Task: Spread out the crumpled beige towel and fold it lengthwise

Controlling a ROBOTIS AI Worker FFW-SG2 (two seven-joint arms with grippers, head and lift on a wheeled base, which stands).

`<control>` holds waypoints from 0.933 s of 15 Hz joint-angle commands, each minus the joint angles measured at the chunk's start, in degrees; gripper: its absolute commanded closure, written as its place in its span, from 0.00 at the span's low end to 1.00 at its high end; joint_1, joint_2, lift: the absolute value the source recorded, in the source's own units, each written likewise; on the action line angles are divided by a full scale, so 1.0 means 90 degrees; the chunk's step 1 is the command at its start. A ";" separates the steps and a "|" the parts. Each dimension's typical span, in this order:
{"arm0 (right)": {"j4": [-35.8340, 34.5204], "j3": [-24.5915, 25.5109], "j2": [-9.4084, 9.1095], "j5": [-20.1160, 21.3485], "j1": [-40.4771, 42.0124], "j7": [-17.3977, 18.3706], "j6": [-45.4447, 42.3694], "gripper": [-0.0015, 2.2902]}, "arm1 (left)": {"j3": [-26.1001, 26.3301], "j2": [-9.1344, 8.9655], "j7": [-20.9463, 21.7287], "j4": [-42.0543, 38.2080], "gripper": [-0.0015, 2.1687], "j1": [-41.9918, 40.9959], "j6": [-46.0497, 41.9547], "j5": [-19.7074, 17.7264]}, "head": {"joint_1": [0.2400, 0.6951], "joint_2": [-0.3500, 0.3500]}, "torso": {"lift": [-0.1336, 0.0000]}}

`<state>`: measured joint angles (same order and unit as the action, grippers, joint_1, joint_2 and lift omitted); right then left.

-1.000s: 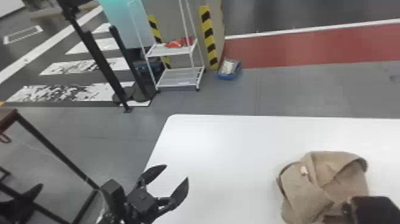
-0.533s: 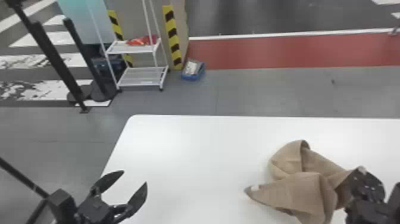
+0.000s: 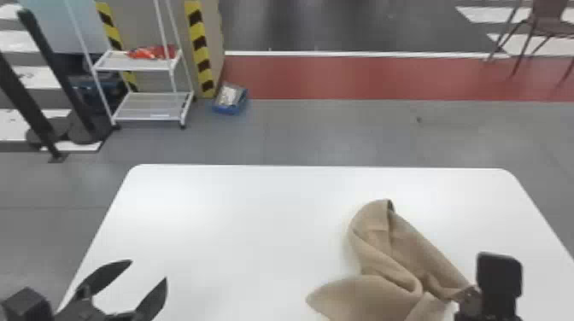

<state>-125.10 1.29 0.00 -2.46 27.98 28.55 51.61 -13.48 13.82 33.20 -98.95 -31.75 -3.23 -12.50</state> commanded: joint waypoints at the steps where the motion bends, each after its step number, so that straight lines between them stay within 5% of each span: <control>1: 0.0257 0.0170 -0.0006 0.0244 -0.0188 0.0031 0.0570 0.74 | 0.0004 -0.0002 0.0042 0.0066 0.07 0.0051 0.0061 0.0080 | 1.00 0.44 | 1.00; 3: 0.0335 0.0267 -0.0006 0.0303 -0.0159 0.0031 0.0453 0.75 | 0.0063 0.0007 0.0071 0.0066 0.07 0.0081 0.0081 0.0129 | 1.00 0.39 | 1.00; 6: 0.0335 0.0394 -0.0006 0.0312 -0.0130 -0.0233 0.0277 0.74 | 0.0092 0.0017 0.0764 0.0066 0.10 0.0120 0.0081 0.0295 | 1.00 0.32 | 1.00; 7: 0.0335 0.0375 -0.0006 0.0332 -0.0110 -0.0770 0.0258 0.59 | 0.0170 0.0007 0.0833 0.0076 0.10 0.0139 0.0081 0.0373 | 1.00 0.29 | 1.00; 9: 0.0443 0.0150 -0.0006 0.0420 -0.0052 -0.1102 -0.0406 0.06 | 0.0209 0.0007 0.0813 0.0154 0.10 0.0217 0.0081 0.0383 | 1.00 0.30 | 1.00; 11: 0.0491 -0.0084 -0.0006 0.0410 0.0075 -0.1307 -0.1383 0.02 | 0.0160 0.0017 0.0764 0.0223 0.10 0.0247 0.0081 0.0383 | 1.00 0.34 | 1.00; 14: 0.0667 -0.0446 -0.0006 0.0586 -0.0169 -0.1307 -0.0934 0.02 | 0.0121 0.0017 0.0755 0.0301 0.10 0.0266 0.0081 0.0373 | 1.00 0.41 | 1.00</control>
<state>-119.96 -1.02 0.00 1.90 27.47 16.75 40.88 -12.23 13.97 39.98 -96.49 -29.44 -2.50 -9.09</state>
